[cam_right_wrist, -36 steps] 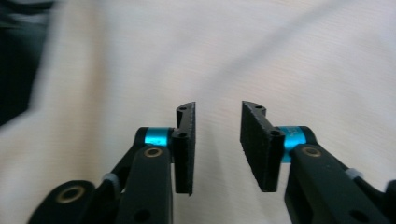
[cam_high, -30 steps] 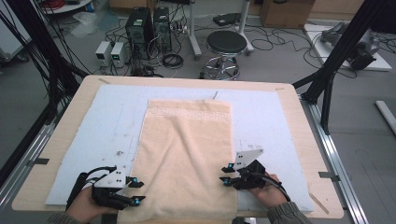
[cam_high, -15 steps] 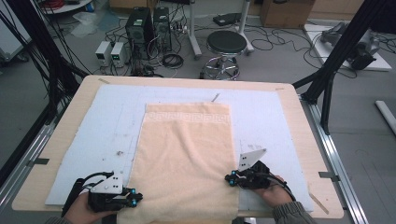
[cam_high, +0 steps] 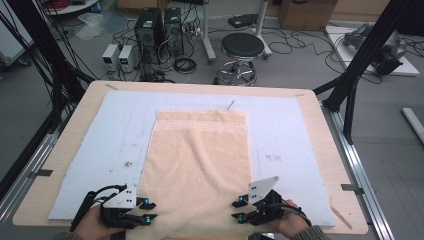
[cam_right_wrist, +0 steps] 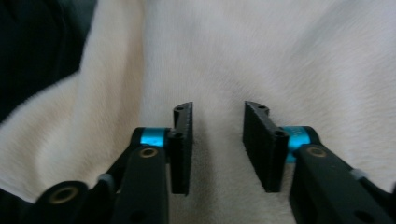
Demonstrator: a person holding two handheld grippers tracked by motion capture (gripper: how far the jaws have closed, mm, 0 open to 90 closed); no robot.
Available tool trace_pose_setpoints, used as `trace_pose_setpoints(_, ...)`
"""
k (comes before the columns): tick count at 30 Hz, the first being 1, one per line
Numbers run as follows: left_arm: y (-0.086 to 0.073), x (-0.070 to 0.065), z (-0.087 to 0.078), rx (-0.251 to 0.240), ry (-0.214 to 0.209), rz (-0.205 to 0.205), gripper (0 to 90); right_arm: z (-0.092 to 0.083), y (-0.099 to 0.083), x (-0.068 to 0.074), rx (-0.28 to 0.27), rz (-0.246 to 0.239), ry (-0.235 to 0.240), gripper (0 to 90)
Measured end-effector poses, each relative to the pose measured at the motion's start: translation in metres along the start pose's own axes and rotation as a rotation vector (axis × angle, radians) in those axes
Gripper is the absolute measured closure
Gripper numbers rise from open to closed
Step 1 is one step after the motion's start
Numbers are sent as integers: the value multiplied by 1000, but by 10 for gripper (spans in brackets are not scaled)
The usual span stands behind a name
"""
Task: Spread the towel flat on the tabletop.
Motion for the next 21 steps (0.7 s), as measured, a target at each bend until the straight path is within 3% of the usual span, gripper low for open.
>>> trace_pose_setpoints(4,-3,-1,-2,-11,1,-16,698,-3,-1,2,6,-7,-8,762)
trace_pose_setpoints(11,-4,-2,-2,-22,-7,-52,661,-6,-4,10,14,-10,24,752)
trace_pose_setpoints(13,-3,-2,-3,-19,-11,-60,642,-7,-4,10,5,1,39,725)
trace_pose_setpoints(15,-2,0,-4,-32,3,-72,597,-8,-3,9,-21,12,31,622)
trace_pose_setpoints(21,6,9,-16,-136,76,-112,472,-26,3,-5,-137,82,-68,484)
Point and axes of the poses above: each handheld gripper's, and its own axes: z roughly forward along the jaws, y roughly out of its top, x roughly to its left, the point moved 2 cm from there along z, roughly forward along the jaws, and after that the axes turned 2 degrees about -x, right-handed, at the moved point
